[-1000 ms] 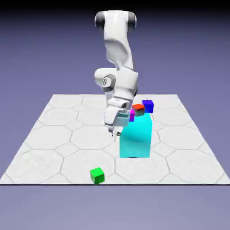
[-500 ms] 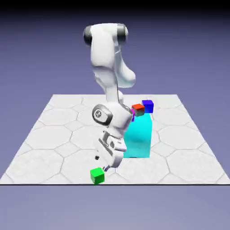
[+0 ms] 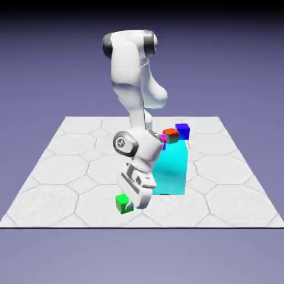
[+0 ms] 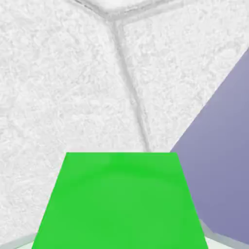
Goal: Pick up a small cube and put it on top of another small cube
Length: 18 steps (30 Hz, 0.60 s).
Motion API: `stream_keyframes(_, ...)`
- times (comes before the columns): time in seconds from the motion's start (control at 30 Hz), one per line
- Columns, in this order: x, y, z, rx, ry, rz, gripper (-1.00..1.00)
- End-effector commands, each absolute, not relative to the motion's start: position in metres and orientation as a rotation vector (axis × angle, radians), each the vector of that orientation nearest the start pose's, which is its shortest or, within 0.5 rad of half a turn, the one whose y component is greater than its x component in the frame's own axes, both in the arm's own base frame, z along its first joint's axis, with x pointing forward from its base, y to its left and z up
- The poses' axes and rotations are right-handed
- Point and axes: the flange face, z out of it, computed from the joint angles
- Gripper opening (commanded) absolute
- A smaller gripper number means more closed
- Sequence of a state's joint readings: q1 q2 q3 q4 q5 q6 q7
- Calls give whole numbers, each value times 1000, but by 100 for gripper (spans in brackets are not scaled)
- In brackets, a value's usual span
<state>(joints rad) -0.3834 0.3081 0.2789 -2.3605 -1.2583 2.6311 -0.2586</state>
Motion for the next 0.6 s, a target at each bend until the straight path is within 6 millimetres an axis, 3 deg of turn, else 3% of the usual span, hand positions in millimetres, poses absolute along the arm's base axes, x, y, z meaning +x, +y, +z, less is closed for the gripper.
stream_keyframes(0.0,497,-23,210,-2964,-2132,136,-100)
stream_keyframes(0.27,496,-15,328,-3206,-1943,188,-100)
stream_keyframes(0.57,454,14,431,-3365,-1719,249,-100)
